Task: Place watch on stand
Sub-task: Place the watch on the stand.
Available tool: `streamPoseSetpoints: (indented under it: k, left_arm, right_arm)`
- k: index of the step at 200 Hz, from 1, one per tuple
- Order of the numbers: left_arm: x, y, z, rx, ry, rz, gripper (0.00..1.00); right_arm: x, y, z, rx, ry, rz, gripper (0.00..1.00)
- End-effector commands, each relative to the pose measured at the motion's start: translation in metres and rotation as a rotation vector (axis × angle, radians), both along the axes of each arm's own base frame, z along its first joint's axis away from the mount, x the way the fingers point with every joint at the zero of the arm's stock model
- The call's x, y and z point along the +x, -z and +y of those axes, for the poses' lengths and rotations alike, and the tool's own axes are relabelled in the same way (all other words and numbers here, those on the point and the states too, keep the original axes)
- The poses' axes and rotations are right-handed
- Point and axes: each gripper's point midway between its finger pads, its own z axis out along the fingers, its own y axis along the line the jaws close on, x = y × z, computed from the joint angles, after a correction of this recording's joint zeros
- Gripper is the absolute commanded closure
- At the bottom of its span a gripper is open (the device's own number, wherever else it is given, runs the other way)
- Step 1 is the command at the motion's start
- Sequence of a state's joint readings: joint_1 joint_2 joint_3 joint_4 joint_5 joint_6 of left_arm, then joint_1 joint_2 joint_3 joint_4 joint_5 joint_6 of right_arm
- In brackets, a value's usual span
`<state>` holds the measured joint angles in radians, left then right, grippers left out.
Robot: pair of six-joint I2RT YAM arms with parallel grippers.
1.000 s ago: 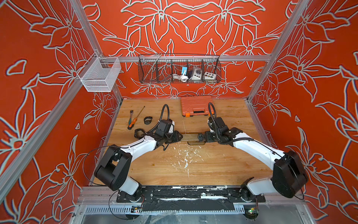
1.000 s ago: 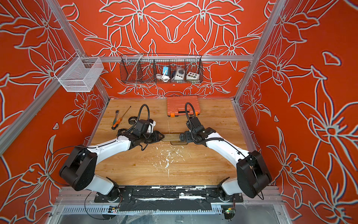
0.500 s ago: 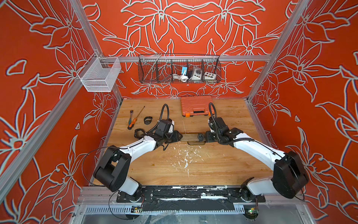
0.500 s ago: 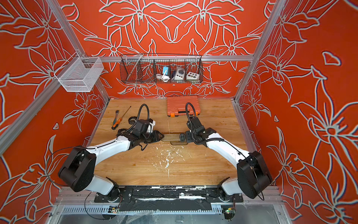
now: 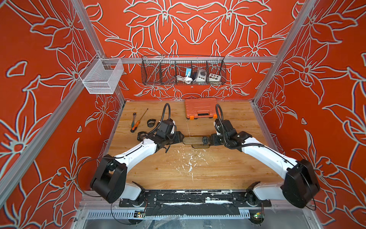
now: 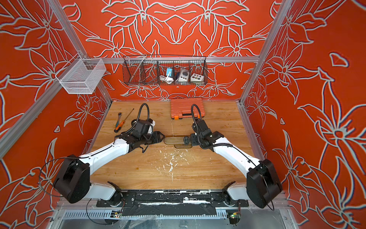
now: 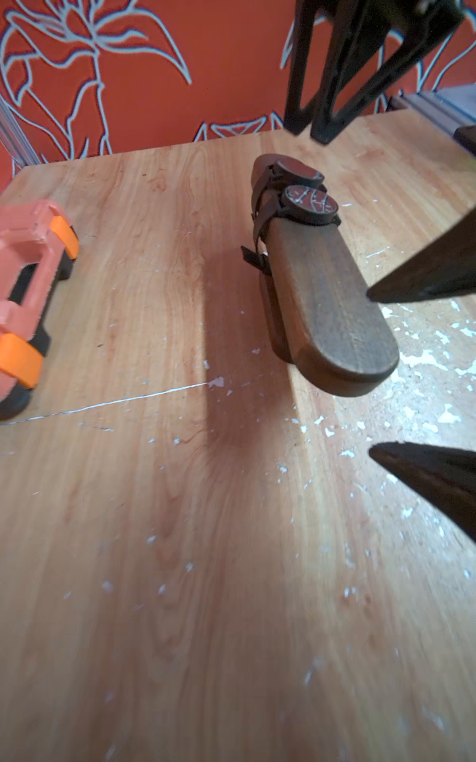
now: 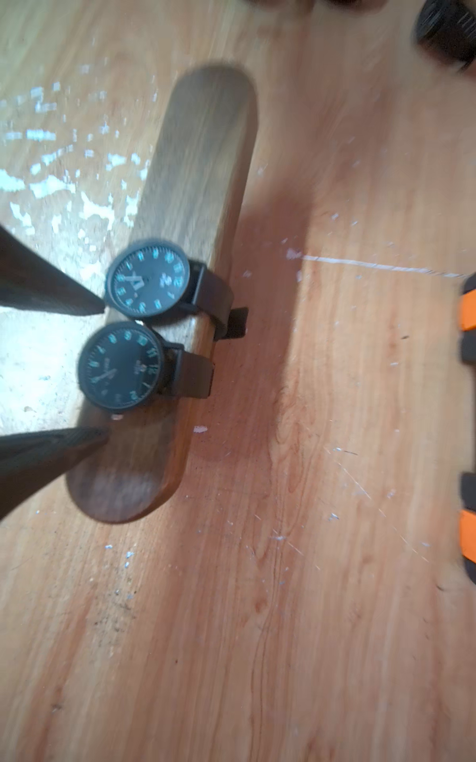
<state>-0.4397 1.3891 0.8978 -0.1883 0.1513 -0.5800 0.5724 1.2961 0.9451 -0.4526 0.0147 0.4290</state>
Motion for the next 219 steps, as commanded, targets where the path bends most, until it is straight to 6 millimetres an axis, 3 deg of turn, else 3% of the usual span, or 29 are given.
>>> streamPoseSetpoints:
  k: [1, 59, 96, 138, 174, 219]
  left_arm:
    - [0.011, -0.015, 0.039, 0.107, -0.130, -0.029, 0.42]
    - [0.047, -0.012, 0.141, 0.155, -0.447, 0.054, 0.39]
    - [0.073, 0.009, 0.191, 0.164, -0.576, 0.132, 0.36]
    - [0.103, 0.037, 0.219, 0.194, -0.636, 0.214, 0.35]
    - [0.128, 0.046, 0.232, 0.226, -0.650, 0.243, 0.35]
    - [0.141, 0.065, 0.247, 0.232, -0.675, 0.300, 0.42]
  right_arm:
    - [-0.009, -0.021, -0.012, 0.012, 0.014, -0.065, 0.48]
    - [-0.036, -0.048, -0.023, 0.094, -0.025, -0.179, 0.44]
    - [-0.054, -0.049, -0.027, 0.148, -0.038, -0.199, 0.41]
    - [-0.068, -0.037, -0.029, 0.187, -0.042, -0.178, 0.40]
    - [-0.073, -0.029, -0.032, 0.181, -0.046, -0.167, 0.40]
    - [-0.073, -0.027, -0.031, 0.180, -0.055, -0.164, 0.39]
